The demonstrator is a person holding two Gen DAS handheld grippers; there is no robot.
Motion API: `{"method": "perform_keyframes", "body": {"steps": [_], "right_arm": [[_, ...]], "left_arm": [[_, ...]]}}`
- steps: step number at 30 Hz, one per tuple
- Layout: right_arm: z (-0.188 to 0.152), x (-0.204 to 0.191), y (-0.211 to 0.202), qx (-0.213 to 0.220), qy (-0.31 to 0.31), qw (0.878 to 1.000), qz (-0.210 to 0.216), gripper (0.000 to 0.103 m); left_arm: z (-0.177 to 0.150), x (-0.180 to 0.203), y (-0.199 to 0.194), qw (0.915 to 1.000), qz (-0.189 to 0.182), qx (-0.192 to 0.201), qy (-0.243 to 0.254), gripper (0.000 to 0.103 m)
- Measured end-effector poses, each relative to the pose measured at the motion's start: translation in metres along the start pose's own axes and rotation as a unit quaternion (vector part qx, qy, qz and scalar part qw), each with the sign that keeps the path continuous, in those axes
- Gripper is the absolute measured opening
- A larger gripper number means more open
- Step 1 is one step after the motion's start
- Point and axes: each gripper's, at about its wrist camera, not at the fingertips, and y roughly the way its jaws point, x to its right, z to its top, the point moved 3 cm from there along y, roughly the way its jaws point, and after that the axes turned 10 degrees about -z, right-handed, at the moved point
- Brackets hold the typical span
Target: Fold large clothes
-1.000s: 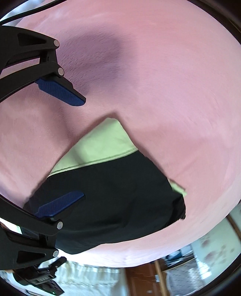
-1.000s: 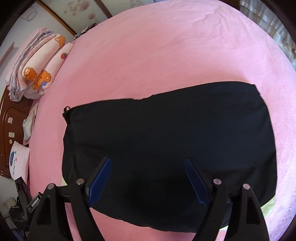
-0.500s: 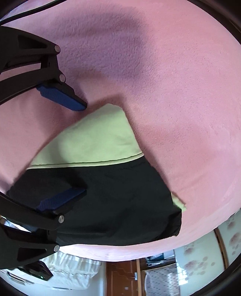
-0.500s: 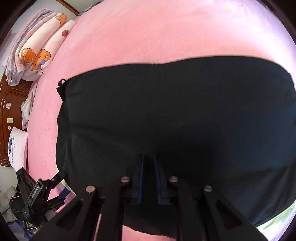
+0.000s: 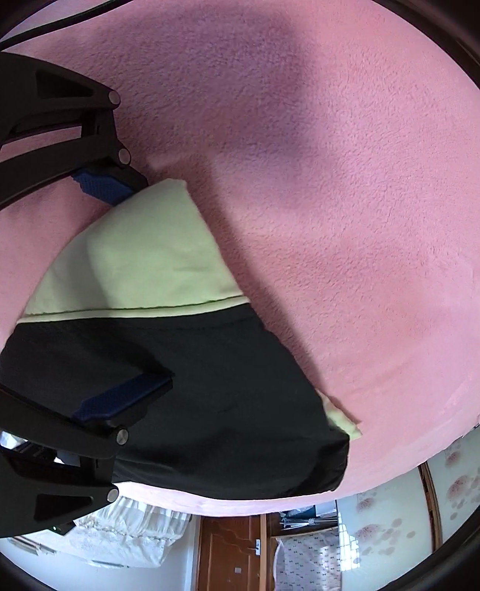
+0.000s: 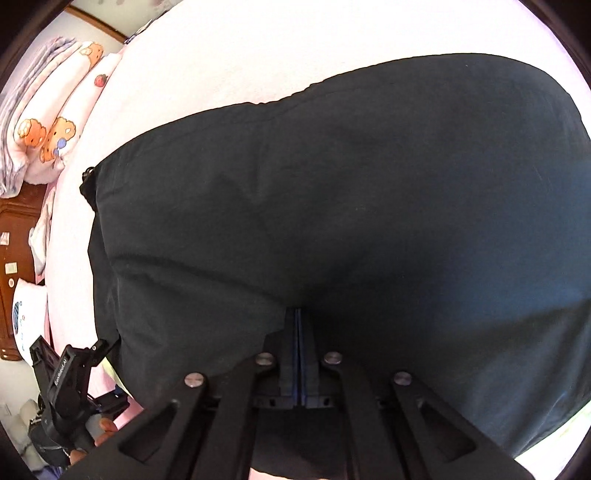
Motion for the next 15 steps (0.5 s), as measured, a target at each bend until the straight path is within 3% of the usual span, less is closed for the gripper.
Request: {"method": "perform_keyframes", "body": {"steps": [2,6,8,10,15], "right_arm": [[-0.002,0.0,-0.001,0.003,0.0,1.0,-0.006,0.0],[-0.008,0.001,-0.004,0.008,0.011,1.0,-0.01,0.0],[-0.011,0.003,-0.004,0.011,0.02,1.0,-0.01,0.0],[-0.013,0.004,-0.004,0.013,0.027,0.999,-0.011,0.0],[-0.017,0.008,-0.005,0.017,0.039,0.999,-0.018,0.0]], "left_arm": [[0.006,0.004,0.003,0.9999,-0.011,0.0,0.004,0.062],[0.004,0.004,0.008,0.9993,-0.031,-0.016,0.014,0.046],[0.001,0.007,0.008,0.9986,-0.044,-0.024,0.018,0.03],[-0.001,0.013,0.009,0.9978,-0.055,-0.028,0.023,0.022],[0.0,0.033,0.001,0.9967,-0.058,-0.033,0.046,0.017]]}}
